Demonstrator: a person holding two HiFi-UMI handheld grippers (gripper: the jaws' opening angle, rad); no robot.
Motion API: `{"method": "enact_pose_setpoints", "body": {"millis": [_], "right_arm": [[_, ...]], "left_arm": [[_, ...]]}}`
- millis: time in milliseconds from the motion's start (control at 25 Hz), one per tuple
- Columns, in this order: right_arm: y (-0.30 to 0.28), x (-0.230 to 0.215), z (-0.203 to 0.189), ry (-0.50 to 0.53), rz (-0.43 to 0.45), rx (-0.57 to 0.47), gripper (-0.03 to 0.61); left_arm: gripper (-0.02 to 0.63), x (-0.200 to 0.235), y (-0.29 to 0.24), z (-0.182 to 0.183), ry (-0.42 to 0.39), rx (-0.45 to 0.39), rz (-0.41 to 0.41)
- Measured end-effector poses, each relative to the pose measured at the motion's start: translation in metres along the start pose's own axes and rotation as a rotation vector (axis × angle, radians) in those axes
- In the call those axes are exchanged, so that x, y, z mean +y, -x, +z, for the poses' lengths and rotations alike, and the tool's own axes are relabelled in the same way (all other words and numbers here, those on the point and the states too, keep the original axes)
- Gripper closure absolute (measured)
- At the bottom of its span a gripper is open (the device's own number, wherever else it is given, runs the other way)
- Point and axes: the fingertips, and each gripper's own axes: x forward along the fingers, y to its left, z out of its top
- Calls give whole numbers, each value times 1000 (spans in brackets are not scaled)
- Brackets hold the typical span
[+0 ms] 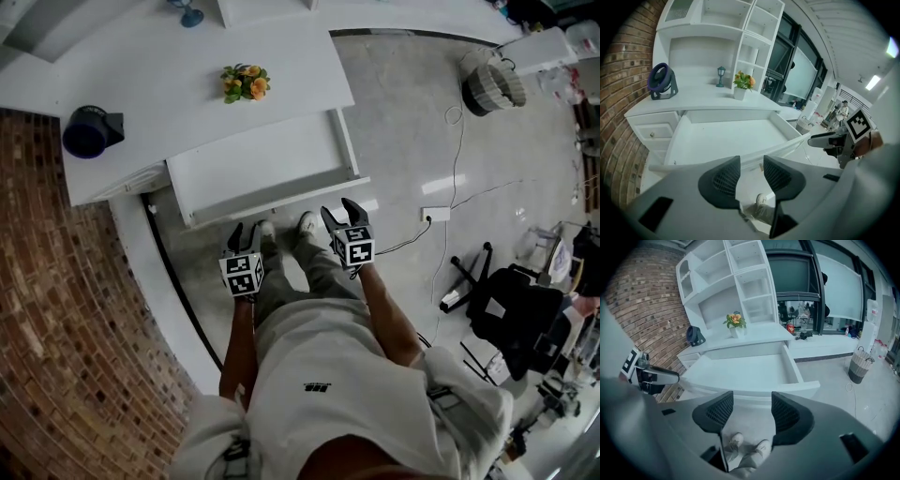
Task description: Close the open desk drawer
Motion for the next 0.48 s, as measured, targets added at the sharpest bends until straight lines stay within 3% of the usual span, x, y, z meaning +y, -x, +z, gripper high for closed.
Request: {"method": "enact_pose_setpoints", "body": {"millis": [480], "right_arm": [[-30, -7, -3, 8, 45, 42, 310]], "left_arm": [[410, 25, -23, -20, 142, 9, 108]]}}
